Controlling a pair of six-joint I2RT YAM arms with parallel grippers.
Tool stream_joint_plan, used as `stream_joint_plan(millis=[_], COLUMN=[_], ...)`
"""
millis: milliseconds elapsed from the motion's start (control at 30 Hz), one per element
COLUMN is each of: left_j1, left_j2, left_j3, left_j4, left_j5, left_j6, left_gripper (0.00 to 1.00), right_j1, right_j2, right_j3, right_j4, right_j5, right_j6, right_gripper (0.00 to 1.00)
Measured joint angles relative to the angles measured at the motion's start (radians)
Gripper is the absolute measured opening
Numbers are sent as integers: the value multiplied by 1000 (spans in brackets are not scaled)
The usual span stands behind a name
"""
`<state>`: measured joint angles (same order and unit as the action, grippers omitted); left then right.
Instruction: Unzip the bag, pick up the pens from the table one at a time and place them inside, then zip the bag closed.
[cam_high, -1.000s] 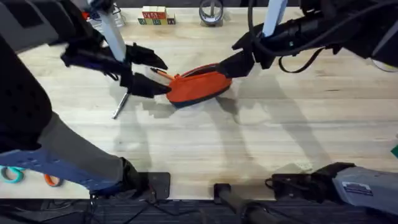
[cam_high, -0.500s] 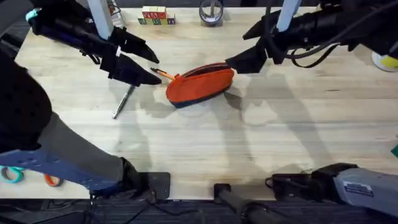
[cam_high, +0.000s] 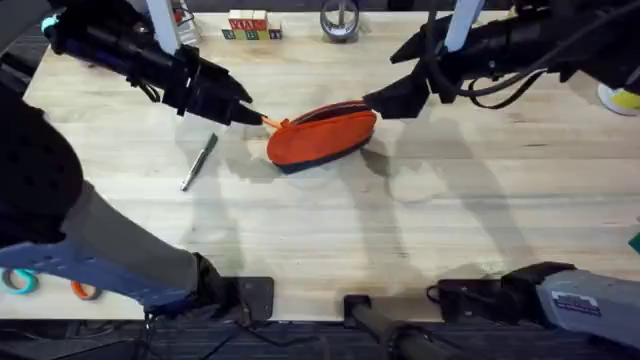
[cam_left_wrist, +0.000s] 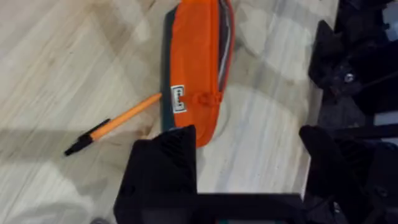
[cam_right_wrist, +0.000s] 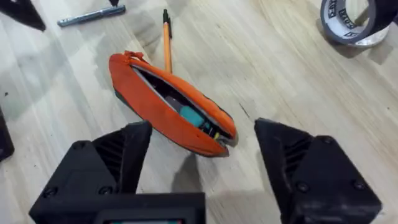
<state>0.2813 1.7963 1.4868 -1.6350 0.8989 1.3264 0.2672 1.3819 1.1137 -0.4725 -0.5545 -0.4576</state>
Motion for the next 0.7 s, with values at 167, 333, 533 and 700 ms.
stream_joint_plan(millis=[167, 333, 533, 700], left_j1=[0, 0, 0, 0], left_j2=[-80, -227, -378, -502], left_j3=[0, 0, 0, 0], left_j4=[58, 72, 72, 71], left_j5=[-22, -88, -177, -220], left_j6=[-98, -205, -313, -376], left_gripper=[999, 999, 999, 999], right_j1=[0, 0, 0, 0], right_j2=[0, 0, 0, 0], right_j3=[0, 0, 0, 0], right_j4=[0, 0, 0, 0], right_j5=[0, 0, 0, 0], right_j6=[0, 0, 0, 0], right_gripper=[995, 996, 996, 996])
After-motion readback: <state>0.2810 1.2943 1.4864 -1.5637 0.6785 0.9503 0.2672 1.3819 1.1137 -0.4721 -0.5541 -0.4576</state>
